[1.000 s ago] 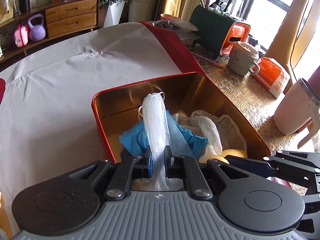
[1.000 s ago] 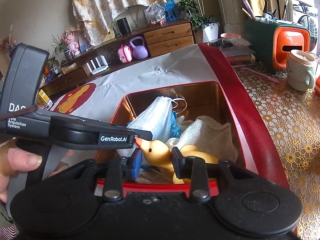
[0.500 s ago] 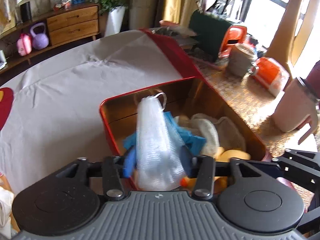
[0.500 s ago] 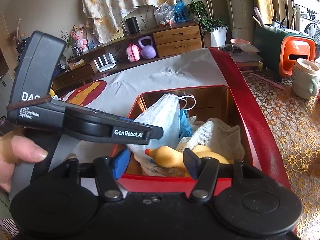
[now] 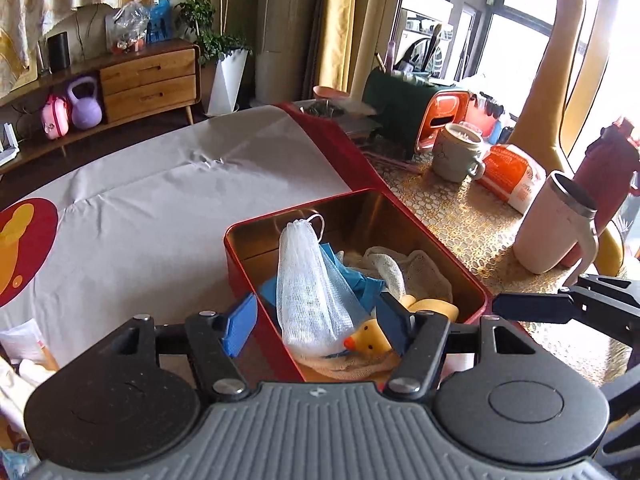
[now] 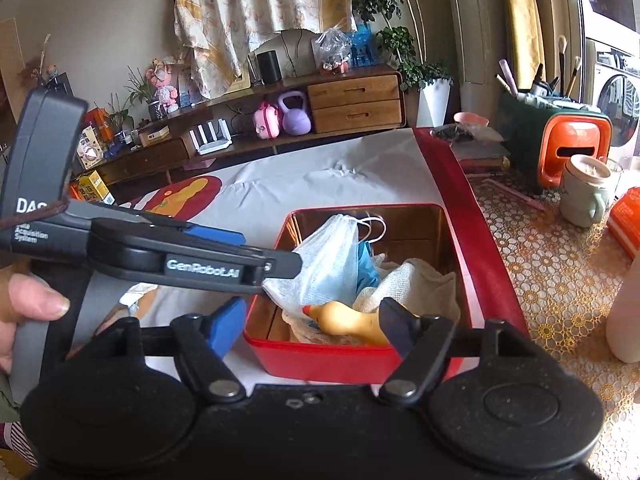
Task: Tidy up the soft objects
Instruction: 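Open left tool inside red tin while right tool releases duck beside bag, then withdraw both open tools from the red tin toward the table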
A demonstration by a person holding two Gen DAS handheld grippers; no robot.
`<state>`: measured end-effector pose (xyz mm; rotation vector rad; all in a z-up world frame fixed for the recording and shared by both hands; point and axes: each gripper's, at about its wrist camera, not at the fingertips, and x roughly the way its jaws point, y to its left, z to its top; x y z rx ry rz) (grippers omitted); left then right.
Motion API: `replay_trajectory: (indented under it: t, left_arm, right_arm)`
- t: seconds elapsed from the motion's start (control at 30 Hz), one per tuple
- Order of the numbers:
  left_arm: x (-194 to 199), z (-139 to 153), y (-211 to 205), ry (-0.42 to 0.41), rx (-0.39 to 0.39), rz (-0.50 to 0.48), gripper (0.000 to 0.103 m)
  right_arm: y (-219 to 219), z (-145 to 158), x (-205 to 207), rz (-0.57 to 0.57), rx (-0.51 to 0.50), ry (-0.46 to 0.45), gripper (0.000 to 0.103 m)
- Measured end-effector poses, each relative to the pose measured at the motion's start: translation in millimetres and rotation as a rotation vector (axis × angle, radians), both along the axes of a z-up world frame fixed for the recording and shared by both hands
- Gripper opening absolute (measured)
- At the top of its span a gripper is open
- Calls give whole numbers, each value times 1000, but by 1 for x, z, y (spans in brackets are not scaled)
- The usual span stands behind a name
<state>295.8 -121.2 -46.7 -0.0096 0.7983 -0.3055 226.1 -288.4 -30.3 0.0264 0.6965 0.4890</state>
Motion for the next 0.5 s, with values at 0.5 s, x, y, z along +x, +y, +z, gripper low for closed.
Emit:
replay_trajectory:
  t: [0.5]
  left_arm:
    - [-72, 36, 45, -67, -40, 25, 79]
  right_arm:
    - [22, 32, -40, -2, -28, -64, 94]
